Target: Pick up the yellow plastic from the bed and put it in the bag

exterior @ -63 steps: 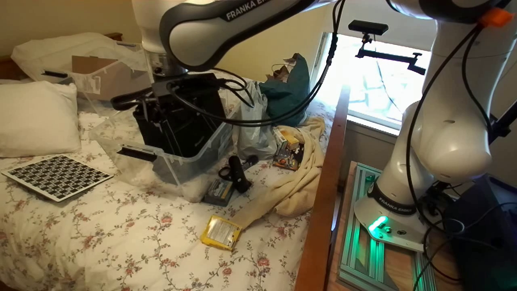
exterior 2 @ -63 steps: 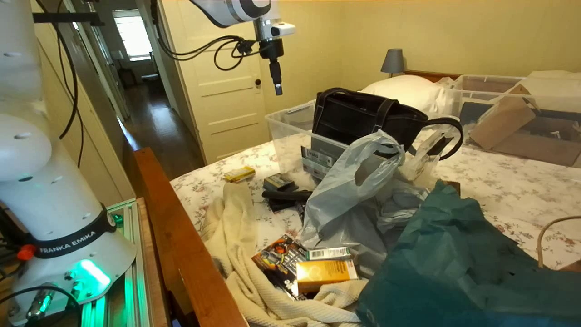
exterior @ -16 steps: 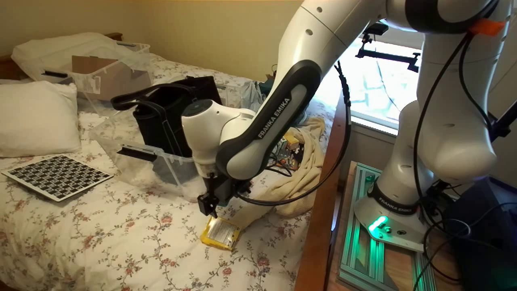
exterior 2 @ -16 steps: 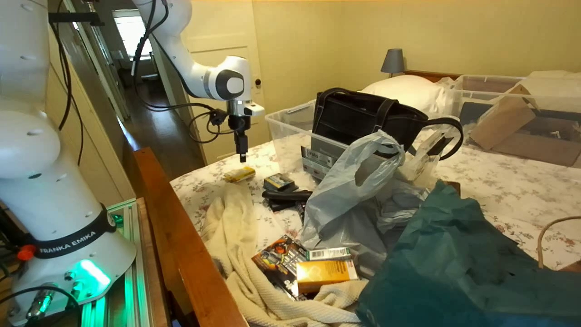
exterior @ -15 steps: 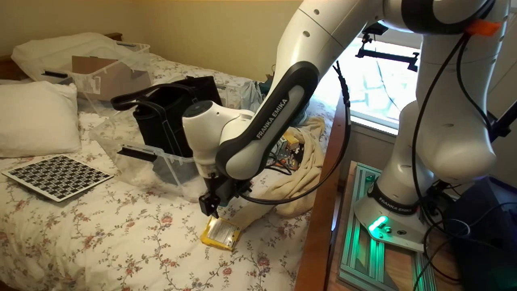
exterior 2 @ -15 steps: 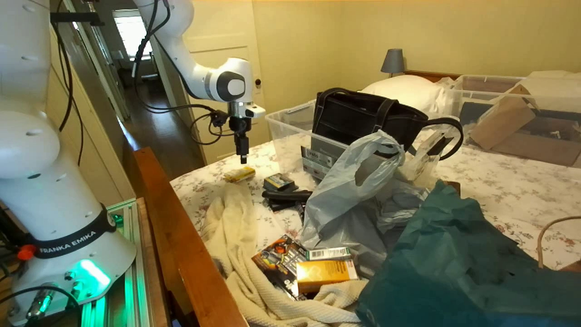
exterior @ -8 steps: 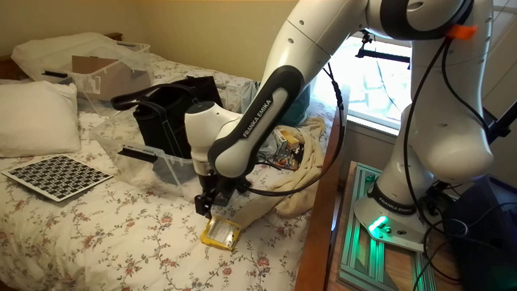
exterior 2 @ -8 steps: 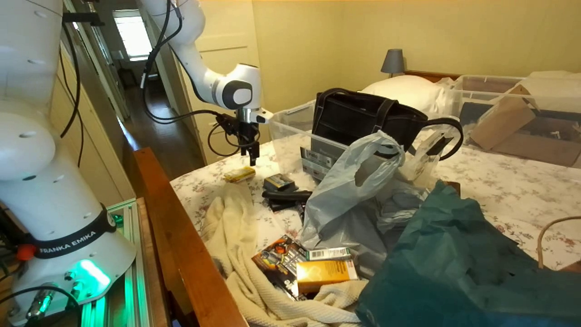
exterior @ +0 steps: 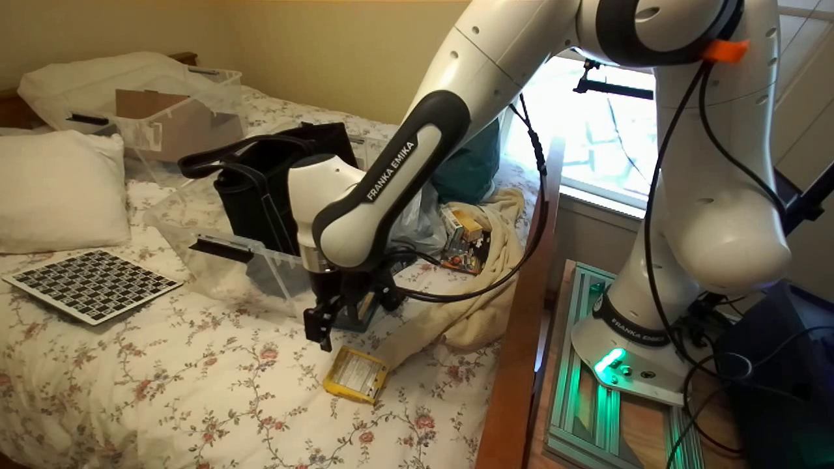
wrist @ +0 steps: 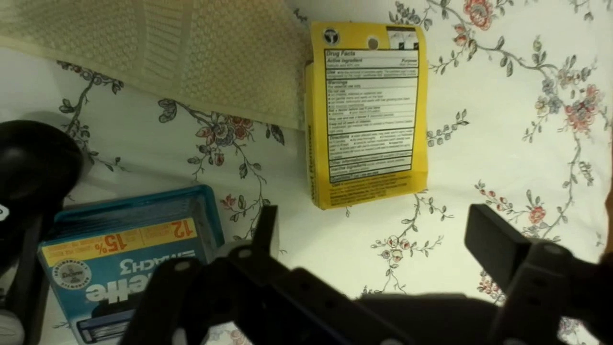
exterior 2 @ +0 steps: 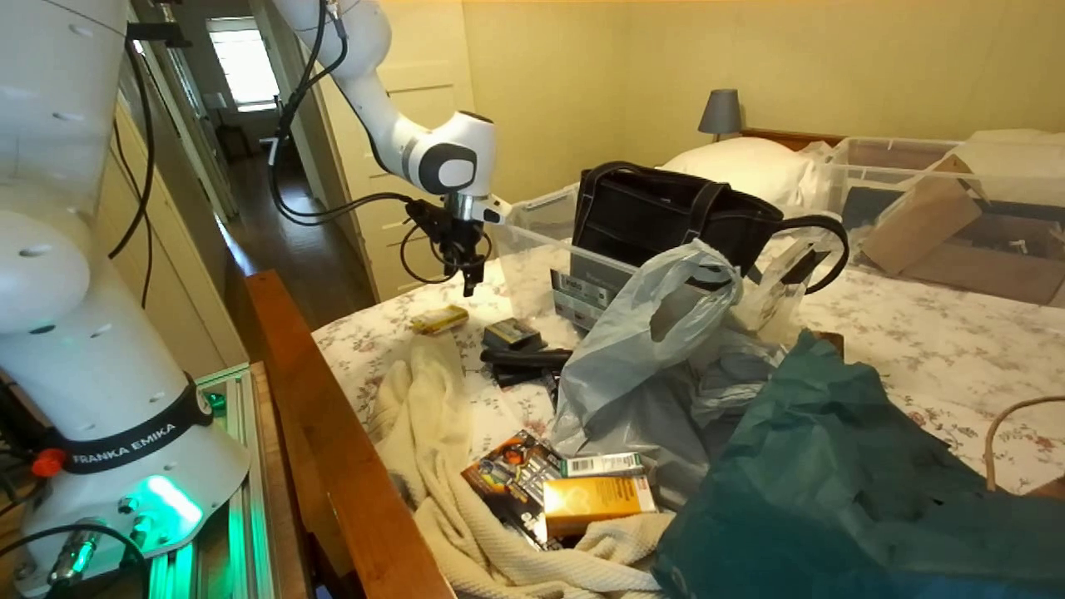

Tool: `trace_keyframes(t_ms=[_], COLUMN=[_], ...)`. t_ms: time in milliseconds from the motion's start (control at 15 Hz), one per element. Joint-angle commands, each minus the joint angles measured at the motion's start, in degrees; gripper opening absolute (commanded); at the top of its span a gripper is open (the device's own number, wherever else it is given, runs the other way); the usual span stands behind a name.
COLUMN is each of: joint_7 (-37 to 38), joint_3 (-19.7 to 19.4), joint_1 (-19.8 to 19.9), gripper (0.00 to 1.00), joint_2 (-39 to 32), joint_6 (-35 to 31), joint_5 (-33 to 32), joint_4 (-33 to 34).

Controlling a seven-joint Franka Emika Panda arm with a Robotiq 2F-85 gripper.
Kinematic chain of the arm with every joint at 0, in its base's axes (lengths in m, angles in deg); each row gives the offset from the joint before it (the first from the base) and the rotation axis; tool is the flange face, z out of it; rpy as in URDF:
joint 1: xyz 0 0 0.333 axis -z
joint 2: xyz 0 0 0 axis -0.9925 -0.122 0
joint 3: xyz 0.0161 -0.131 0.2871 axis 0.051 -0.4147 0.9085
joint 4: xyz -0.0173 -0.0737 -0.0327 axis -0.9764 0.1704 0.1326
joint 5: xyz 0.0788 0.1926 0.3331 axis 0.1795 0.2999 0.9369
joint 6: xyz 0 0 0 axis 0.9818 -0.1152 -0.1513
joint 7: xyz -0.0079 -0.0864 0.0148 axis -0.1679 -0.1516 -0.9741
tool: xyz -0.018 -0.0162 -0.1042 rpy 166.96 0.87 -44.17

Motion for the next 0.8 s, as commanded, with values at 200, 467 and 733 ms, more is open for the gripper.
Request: trace_keyframes(t_ms=[200,467,733], joint_7=[17.57,33.76,38.27], joint_3=[-5.82,-8.25,-5.79], joint_1=[-9.32,-15.14,-13.98], gripper=[1.00,1.00,1.00], joint_2=[6.85,11.66,12.77], joint_6=[-0.83,-0.70,0.59], joint_5=[-4.69,-11.13,-11.83], joint_4=[-6.40,-10.72,-12.72])
